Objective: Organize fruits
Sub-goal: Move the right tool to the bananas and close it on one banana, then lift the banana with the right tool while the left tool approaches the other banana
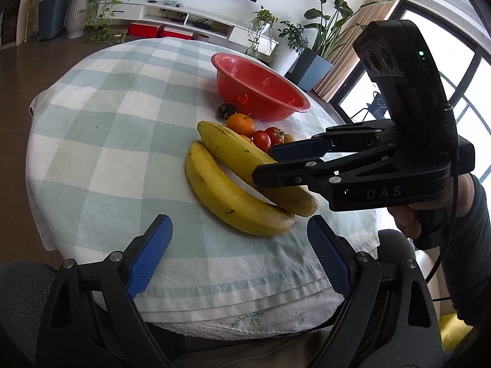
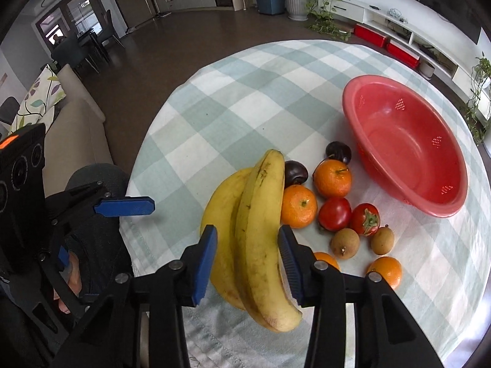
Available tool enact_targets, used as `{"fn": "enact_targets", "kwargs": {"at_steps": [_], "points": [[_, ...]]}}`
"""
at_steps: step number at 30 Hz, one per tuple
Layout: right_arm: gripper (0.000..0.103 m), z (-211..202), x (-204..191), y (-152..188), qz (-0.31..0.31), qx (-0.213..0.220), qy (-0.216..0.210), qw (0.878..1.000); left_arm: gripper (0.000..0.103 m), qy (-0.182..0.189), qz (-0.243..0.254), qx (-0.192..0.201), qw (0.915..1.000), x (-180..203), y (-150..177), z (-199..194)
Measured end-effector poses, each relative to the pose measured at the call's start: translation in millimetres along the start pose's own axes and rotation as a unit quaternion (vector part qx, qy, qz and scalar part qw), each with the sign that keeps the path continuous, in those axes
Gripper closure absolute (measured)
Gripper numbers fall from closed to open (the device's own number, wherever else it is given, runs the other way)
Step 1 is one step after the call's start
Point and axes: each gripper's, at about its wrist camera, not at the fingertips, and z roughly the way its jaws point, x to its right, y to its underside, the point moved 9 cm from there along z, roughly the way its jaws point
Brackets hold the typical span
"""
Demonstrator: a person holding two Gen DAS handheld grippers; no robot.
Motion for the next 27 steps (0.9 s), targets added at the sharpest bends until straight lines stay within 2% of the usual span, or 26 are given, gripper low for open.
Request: {"fn": "enact_targets", "kwargs": {"at_steps": [5,9,16,21,27], "points": [[0.058,13,2,10,0.001,-0.042,0.000,0.999,0.014,0.006,-0.011,0.000,0.9999,-5,1,2],[0.060,19,0,4,-0.005,-0.053,-0.006,0.999,0.014,0.010,-0.016,-0.003,0.9998,-7,4,3],[0.067,24,8,4,0.034,-0.066,-0.058,0.996,0.014,0.008,-0.021,0.005,0.9997,-12,1,-1],[0.068,24,8,4,0.036,-0.067,-0.066,0.995,0.014,0.007,-0.022,0.004,0.9997,-12,2,-1],[0.068,17,10,7,0.046,-0.047,-0.075,0.995,0.014,0.006,-0.022,0.003,0.9997,-12,2,0]]}}
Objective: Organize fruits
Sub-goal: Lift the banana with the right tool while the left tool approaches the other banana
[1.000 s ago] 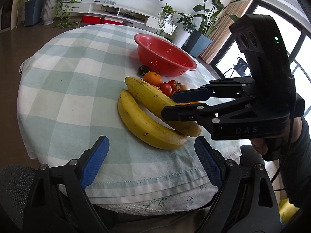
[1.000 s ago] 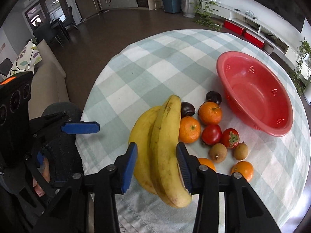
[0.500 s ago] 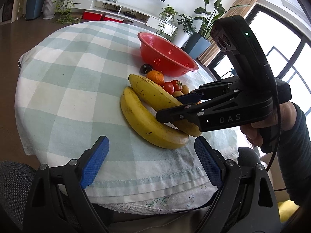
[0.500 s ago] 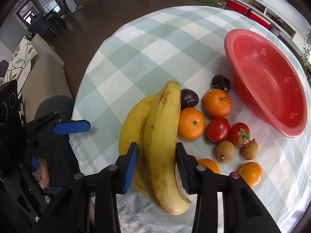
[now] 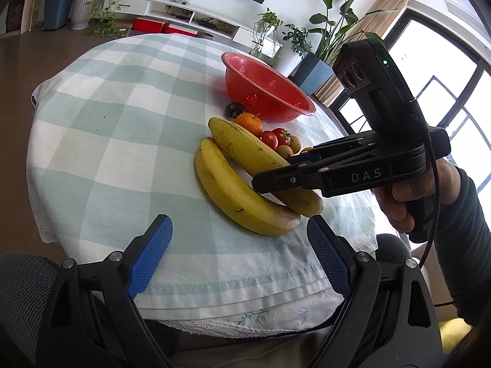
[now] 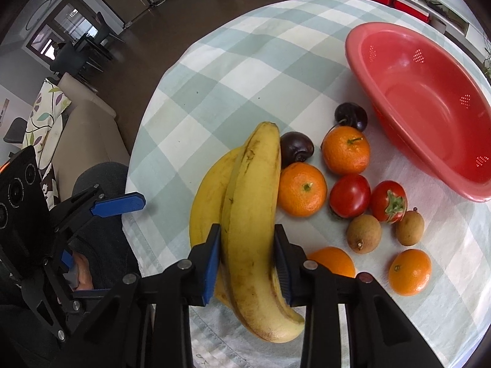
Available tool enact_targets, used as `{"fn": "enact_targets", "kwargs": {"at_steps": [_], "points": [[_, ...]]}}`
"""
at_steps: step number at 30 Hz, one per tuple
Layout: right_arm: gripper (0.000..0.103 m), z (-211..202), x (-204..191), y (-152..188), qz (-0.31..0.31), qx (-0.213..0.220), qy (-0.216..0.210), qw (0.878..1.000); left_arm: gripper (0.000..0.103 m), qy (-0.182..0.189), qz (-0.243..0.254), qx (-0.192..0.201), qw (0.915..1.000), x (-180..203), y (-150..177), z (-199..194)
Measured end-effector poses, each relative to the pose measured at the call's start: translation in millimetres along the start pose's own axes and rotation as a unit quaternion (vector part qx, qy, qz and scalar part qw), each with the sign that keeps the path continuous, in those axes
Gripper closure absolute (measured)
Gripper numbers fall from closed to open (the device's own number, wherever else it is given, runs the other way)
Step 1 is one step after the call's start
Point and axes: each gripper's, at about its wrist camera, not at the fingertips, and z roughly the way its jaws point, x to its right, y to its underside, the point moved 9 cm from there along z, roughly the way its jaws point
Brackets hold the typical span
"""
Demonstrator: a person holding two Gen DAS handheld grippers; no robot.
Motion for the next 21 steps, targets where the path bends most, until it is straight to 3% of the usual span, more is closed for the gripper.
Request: {"fn": "enact_targets", "kwargs": {"at_steps": [10,15,21], "points": [[0.068,-39,-8,2,0.032,0.086,-0.038,0.995,0.014,-0.007,0.003,-0.005,1.0000,2,-1,5],[0.068,-67,-2,8,0.069,0.142,-0.068,0.985,0.014,-0.013,0.010,-0.010,0.9998,7,-4,11],[0.068,-95,19,15,0.116,0.209,-0.080,0.968,0.014,-0.049,-0.011,-0.021,0.9985,5,-15,24]]}}
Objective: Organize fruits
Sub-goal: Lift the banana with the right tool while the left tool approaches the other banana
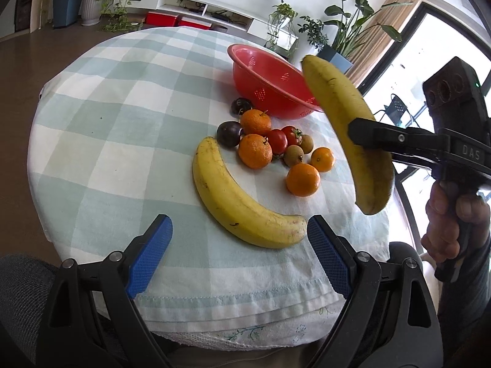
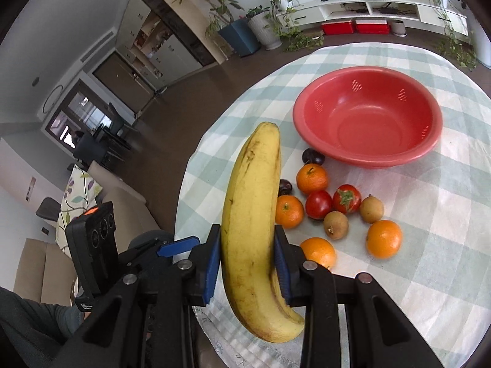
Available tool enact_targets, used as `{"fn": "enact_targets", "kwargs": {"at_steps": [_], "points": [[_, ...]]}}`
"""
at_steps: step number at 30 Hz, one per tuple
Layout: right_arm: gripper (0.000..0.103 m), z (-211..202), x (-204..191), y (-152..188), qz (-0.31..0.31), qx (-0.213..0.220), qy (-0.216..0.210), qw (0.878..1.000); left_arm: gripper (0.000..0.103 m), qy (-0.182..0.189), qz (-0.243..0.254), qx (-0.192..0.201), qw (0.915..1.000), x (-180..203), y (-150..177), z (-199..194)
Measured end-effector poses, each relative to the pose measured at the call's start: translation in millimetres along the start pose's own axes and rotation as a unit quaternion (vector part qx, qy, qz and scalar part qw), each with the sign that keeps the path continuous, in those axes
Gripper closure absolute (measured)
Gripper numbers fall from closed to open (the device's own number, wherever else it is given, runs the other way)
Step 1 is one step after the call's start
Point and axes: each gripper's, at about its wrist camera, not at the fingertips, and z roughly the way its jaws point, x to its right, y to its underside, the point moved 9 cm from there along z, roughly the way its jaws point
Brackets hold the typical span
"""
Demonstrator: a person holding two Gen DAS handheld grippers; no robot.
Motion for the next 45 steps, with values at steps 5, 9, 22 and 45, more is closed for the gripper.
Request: {"fn": "enact_targets", "kwargs": {"at_steps": [5,9,22,45], "points": [[0.068,-9,3,0,0.011,0.036,-0.010,0.999,0.014,-0.059,-0.010,-0.017,0.9981,2,-11,17],[0.068,-19,5,4,0.008,0.052,-0.027,0.998,0.014,-0.079,-0.020,-0.049,0.9955,2,-8,40],[0.068,-46,24,18,0.028,0.092,-0.065,0.993,0.039,-0.116,0.068,-0.092,0.9867,11,-8,58],[0.068,-48,24,26,0.028,0.091,-0.052,0.994,0.055,-0.128,0.127,-0.107,0.9778,14,-8,60]]}}
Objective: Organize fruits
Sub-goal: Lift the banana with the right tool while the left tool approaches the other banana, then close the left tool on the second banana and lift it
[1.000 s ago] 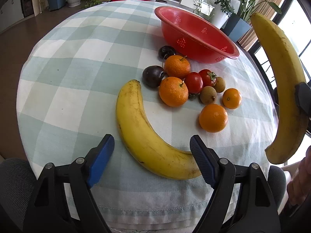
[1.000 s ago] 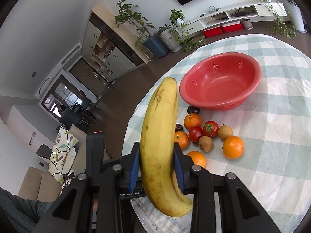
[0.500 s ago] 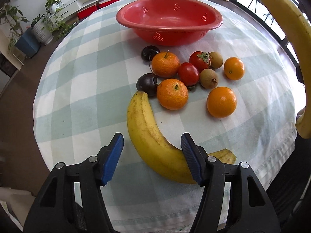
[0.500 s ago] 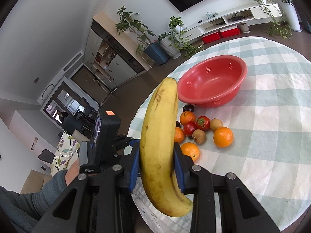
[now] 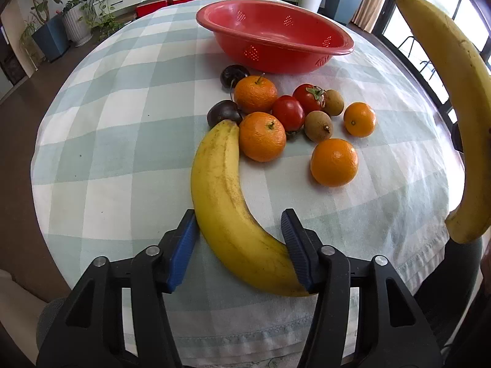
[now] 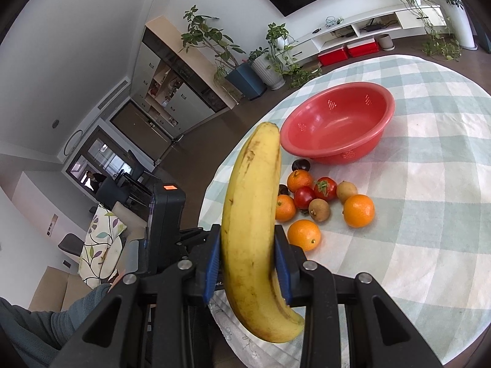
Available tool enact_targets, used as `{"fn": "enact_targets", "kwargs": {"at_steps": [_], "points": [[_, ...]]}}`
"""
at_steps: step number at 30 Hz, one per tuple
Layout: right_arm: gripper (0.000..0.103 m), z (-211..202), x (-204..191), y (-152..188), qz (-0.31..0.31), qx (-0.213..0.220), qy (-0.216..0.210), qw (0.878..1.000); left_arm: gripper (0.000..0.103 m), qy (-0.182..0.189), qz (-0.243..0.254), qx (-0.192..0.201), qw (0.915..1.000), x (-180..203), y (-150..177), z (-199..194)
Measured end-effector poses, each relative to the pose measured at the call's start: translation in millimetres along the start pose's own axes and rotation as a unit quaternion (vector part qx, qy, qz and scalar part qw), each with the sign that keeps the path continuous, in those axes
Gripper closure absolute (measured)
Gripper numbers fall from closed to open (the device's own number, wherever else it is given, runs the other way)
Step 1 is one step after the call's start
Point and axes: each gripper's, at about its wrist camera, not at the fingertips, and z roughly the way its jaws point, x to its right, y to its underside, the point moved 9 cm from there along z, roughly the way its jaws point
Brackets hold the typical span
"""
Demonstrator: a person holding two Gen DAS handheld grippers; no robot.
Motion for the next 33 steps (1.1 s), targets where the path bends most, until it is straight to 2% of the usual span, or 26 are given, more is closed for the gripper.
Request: {"fn": "enact_targets", "kwargs": {"at_steps": [2,5,8,11,15,19,23,27,33], "points": [[0.068,-1,1,1,0.002,0.000,0.002,1.000,0.060,-0.001,0.016,-0.003,0.9999,-2,-3,-2],[0.068,-1,1,2,0.001,-0.001,0.003,1.000,0.063,-0.039,0.060,-0.007,0.9974,-9,-3,-7],[0.068,1,3,4,0.004,-0.004,0.006,1.000,0.061,-0.049,0.077,-0.028,0.9954,-11,1,-5],[0.068,4,1,5,0.004,-0.006,0.009,1.000,0.051,-0.077,0.087,-0.035,0.9927,-10,2,1],[0.068,5,-6,6,-0.003,-0.011,0.010,1.000,0.055,-0.058,0.072,-0.016,0.9956,-8,5,3],[0.068,7,-7,6,-0.002,-0.013,0.015,1.000,0.062,-0.012,0.056,-0.008,0.9984,-10,10,-2],[0.068,11,-11,7,-0.004,-0.017,0.020,1.000,0.065,-0.004,0.065,-0.001,0.9978,-8,11,-4],[0.068,11,-15,6,-0.008,-0.017,0.024,1.000,0.070,0.012,0.055,0.005,0.9984,-14,10,-9],[0.068,14,-18,5,-0.009,-0.020,0.035,0.999,0.072,0.020,0.049,0.011,0.9985,-26,19,-15]]}}
